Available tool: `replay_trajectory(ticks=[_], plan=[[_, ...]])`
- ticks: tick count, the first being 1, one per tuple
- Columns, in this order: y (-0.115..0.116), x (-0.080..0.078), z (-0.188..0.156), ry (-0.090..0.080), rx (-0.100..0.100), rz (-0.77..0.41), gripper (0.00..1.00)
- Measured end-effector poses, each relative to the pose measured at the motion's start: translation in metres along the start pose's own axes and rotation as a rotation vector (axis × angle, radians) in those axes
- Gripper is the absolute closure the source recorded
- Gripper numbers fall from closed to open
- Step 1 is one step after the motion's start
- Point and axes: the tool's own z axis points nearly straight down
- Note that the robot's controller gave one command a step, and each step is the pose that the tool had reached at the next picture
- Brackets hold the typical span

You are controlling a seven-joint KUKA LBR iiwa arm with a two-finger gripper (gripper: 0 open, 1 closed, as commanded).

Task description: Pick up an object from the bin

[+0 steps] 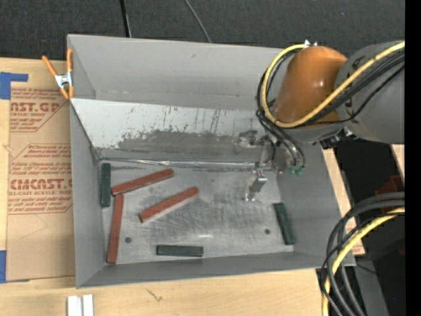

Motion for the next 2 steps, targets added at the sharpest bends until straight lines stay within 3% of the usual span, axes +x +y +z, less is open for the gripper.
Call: replay_trajectory(ticks=[1,2], plan=[[0.0,0.0,0.0,0.0,0.0,0.0,0.0],[0.092,0.019,0.074,0.002,-0.002,-0.104,1.0]])
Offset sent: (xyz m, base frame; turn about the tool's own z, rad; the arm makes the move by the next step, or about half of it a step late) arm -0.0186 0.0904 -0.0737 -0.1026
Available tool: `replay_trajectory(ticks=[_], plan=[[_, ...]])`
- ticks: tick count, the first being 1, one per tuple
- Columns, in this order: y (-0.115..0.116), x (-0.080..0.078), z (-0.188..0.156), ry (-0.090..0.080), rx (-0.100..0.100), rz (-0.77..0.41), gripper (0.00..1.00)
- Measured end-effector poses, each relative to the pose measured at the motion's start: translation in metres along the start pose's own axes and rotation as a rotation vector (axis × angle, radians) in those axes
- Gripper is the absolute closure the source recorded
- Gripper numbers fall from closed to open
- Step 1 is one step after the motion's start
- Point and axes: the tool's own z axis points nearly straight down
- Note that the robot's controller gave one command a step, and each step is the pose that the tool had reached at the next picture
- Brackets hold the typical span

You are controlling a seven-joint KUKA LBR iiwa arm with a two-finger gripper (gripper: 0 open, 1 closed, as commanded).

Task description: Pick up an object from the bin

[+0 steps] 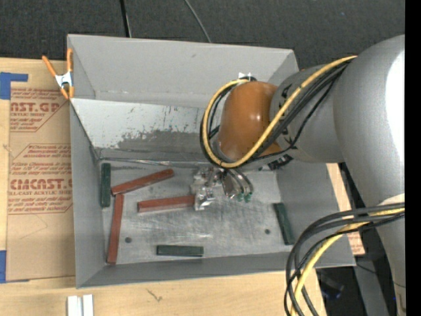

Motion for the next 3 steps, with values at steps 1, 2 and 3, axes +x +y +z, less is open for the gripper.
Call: replay_trajectory(ticks=[1,2,3], plan=[[0.0,0.0,0.0,0.0,0.0,0.0,1.0],[-0.002,-0.001,-0.053,0.001,0.001,-0.005,1.0],[0.004,-0.004,-0.155,-0.003,0.002,-0.015,1.0]])
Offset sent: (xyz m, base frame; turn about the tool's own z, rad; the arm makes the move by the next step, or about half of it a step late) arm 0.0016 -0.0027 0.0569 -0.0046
